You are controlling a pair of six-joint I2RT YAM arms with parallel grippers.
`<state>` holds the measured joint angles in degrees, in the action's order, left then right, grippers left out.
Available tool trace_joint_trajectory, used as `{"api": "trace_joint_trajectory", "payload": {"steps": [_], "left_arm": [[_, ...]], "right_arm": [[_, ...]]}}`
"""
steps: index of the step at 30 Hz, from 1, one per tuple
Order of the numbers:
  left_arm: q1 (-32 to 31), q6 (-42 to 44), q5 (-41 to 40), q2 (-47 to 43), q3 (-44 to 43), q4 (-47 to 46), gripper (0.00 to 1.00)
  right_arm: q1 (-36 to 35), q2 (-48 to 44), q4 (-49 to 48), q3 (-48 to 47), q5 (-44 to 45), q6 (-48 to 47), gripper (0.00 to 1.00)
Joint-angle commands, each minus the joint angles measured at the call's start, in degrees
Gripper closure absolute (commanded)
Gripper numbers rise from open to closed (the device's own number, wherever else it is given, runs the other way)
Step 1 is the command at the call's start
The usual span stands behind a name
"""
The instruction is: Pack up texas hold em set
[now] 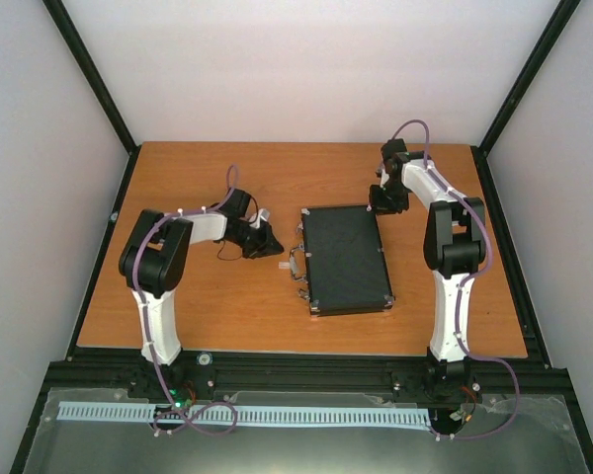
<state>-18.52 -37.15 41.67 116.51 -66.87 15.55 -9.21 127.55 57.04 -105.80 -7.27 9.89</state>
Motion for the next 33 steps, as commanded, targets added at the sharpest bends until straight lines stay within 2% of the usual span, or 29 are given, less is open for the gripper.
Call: {"api": "trace_joint_trajectory", "payload": {"steps": [1, 5, 9, 13, 20, 28, 33], "left_arm": [[2.2, 4.4, -9.6, -5.9, 3.7, 9.0, 0.94], [6.4, 5.4, -11.7, -8.0, -2.1, 13.7, 0.97], [8.8, 6.4, -13.7, -4.8, -16.5, 19.5, 0.99], [8.7, 3.5, -9.6, 3.4, -31.8, 20.6, 0.99], [3.4, 0.7, -2.9, 15.6, -47.7, 17.2, 0.99], [-2.2, -0.8, 2.1, 27.8, -56.9, 15.9, 0.99], [-2.7, 0.5, 2.8, 29.0, -55.5, 16.1, 0.99]], "right_arm": [[-0.1, -6.3, -1.1, -0.9, 3.2, 0.4, 0.91], [-0.1, -12.1, 0.1, 0.5, 6.9, 1.2, 0.90], [-0.1, -19.8, -1.1, 9.9, 6.0, 3.4, 0.90], [-0.5, -29.7, -4.0, 23.9, 2.0, 6.6, 0.89], [-4.2, -44.7, -3.2, 42.4, -1.9, 10.4, 0.88], [-9.0, -57.9, 1.7, 53.3, -5.5, 16.1, 0.87], [-11.1, -59.6, 3.6, 56.6, -7.1, 18.2, 0.87]]}}
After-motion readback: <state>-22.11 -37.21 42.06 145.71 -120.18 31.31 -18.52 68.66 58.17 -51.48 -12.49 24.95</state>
